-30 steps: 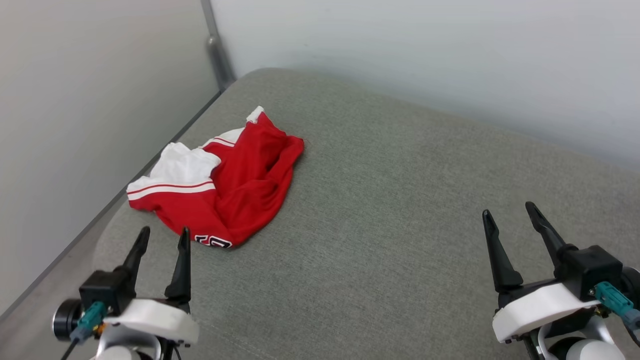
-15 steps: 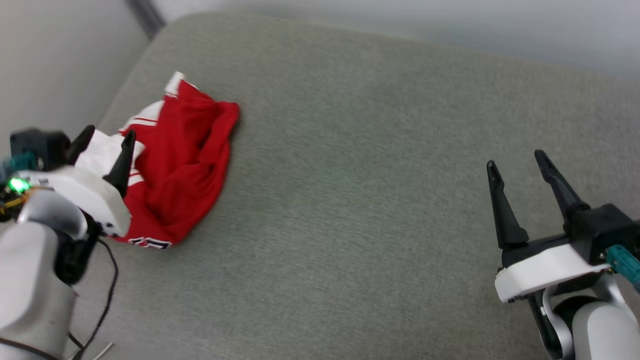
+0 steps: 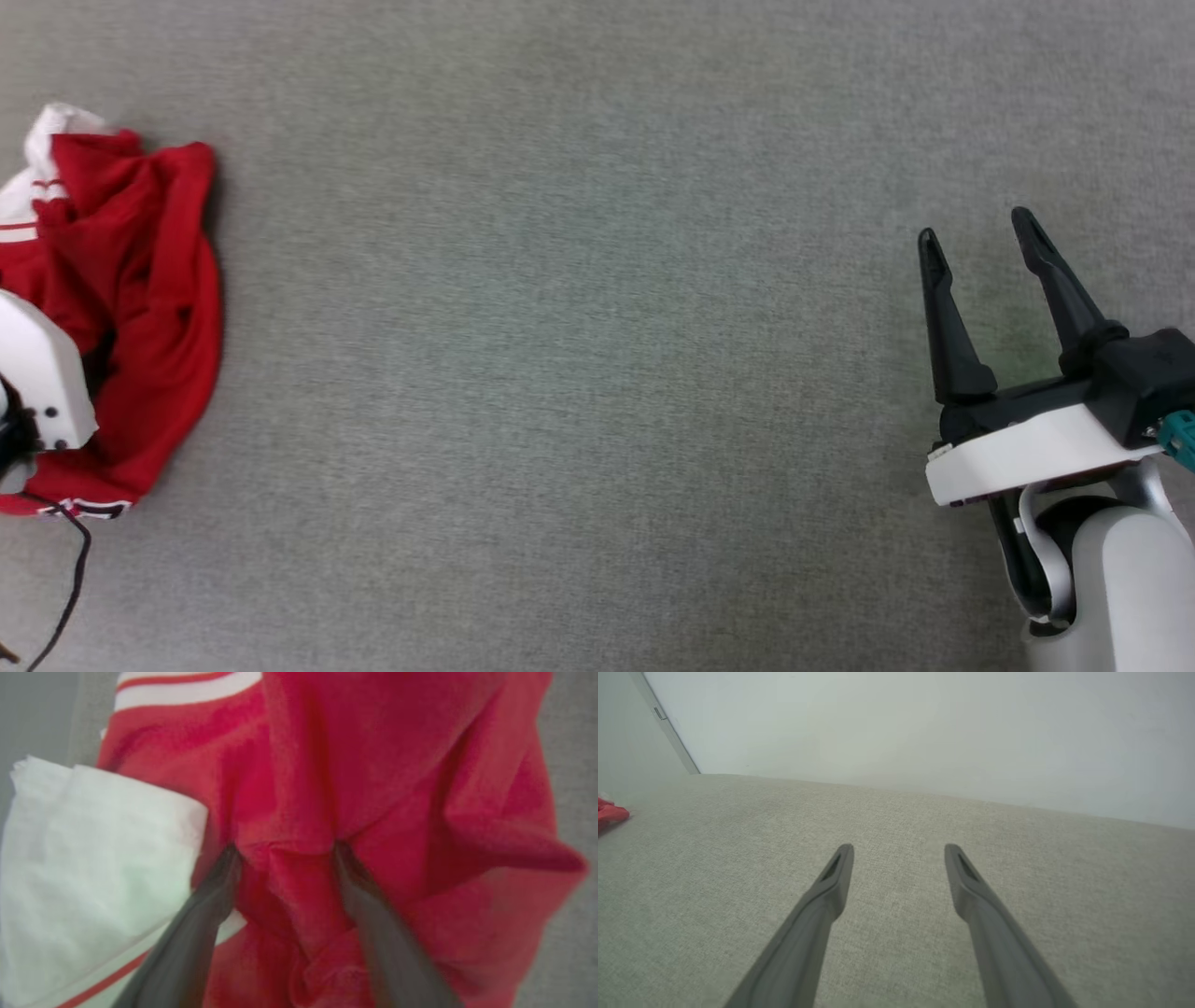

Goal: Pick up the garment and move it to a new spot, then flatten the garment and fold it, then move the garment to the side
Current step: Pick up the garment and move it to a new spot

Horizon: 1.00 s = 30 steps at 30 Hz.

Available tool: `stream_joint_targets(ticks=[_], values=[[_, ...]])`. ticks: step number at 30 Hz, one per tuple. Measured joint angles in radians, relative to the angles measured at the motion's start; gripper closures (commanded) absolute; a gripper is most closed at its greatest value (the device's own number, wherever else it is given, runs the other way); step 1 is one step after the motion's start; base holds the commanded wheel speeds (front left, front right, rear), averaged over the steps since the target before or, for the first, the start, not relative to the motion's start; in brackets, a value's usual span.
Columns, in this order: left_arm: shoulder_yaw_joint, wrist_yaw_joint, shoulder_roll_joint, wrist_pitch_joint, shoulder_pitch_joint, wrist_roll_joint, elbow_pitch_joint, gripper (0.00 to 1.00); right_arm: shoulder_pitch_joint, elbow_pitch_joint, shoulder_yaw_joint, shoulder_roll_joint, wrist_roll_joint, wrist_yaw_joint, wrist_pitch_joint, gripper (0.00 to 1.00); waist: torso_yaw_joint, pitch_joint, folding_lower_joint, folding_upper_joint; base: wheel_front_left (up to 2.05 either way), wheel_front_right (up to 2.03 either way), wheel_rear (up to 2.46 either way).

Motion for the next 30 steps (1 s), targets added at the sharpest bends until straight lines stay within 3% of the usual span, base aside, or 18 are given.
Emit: stream_joint_targets(ticks=[8,9,10,14,19,24,30], values=[[-0.016,-0.004,0.02,0.112,-0.047,-0.107,0.103,0.0,-0.013,0.029,-0.007,0.0,0.005,0.0,-0.02,0.0,-0.041,0.052,-0.0003,0.0,0.0,0.0,0.0],[-0.022,-0.004,0.019,0.097,-0.049,-0.105,0.107,0.71,-0.016,0.03,-0.007,0.0,0.004,0.0,-0.021,0.0,-0.039,0.05,-0.0002,0.0,0.0,0.0,0.0],[-0.026,-0.005,0.014,0.08,-0.05,-0.103,0.116,1.0,-0.019,0.031,-0.006,0.0,0.004,0.0,-0.021,0.0,-0.037,0.046,-0.0002,0.0,0.0,0.0,0.0],[-0.048,-0.004,0.0,-0.008,-0.064,-0.061,0.15,1.0,-0.023,0.043,-0.002,0.0,0.003,0.0,-0.021,0.0,-0.028,0.021,-0.0001,0.0,0.0,0.0,0.0],[-0.059,0.021,-0.026,-0.195,-0.092,0.003,0.168,1.0,-0.013,0.058,-0.01,0.0,-0.01,0.0,-0.022,0.0,-0.011,-0.032,-0.0001,0.0,0.0,0.0,0.0],[-0.044,0.068,-0.064,-0.42,-0.123,0.049,0.146,1.0,0.02,0.079,-0.015,0.0,0.02,0.0,-0.025,0.0,0.005,-0.107,-0.0001,0.0,0.0,0.0,0.0],[-0.026,0.12,-0.092,-0.602,-0.12,0.074,0.093,1.0,0.057,0.086,-0.026,0.0,0.048,0.0,-0.031,0.0,-0.001,-0.207,-0.0003,0.0,0.0,0.0,0.0]])
